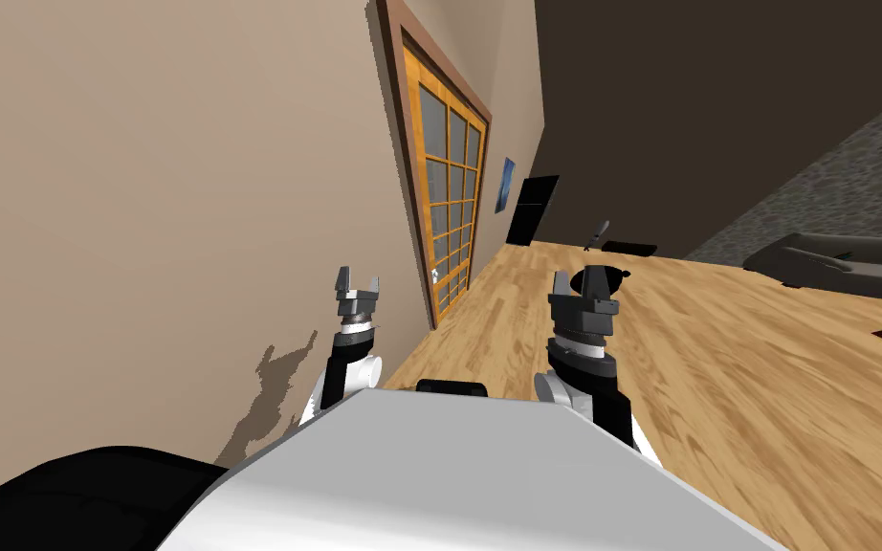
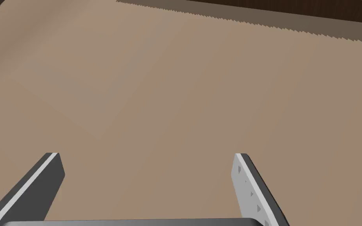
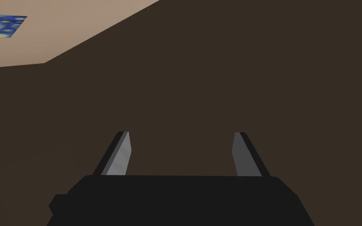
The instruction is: Pull the door open
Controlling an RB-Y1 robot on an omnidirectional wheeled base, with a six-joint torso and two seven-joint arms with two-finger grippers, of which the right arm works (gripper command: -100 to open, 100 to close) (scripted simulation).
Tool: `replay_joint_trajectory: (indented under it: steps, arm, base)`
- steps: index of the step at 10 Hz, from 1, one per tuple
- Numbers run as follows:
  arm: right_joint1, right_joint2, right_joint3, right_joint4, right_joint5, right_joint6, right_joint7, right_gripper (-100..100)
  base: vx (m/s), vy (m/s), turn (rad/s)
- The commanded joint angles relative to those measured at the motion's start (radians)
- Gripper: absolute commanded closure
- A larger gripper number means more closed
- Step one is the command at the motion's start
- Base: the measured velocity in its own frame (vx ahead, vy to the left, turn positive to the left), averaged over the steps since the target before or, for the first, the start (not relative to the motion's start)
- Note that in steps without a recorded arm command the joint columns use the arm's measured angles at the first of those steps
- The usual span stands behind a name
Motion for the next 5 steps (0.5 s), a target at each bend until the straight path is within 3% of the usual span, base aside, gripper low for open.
replay_joint_trajectory:
  steps: [1,5]
  arm:
    - [-0.009,-0.006,0.001,0.029,0.01,-0.009,0.016,-100]
    - [-0.036,-0.022,0.004,0.121,0.041,-0.036,0.067,-100]
  base:
    - [0.085,-0.058,0.095]
    - [0.075,0.033,0.059]
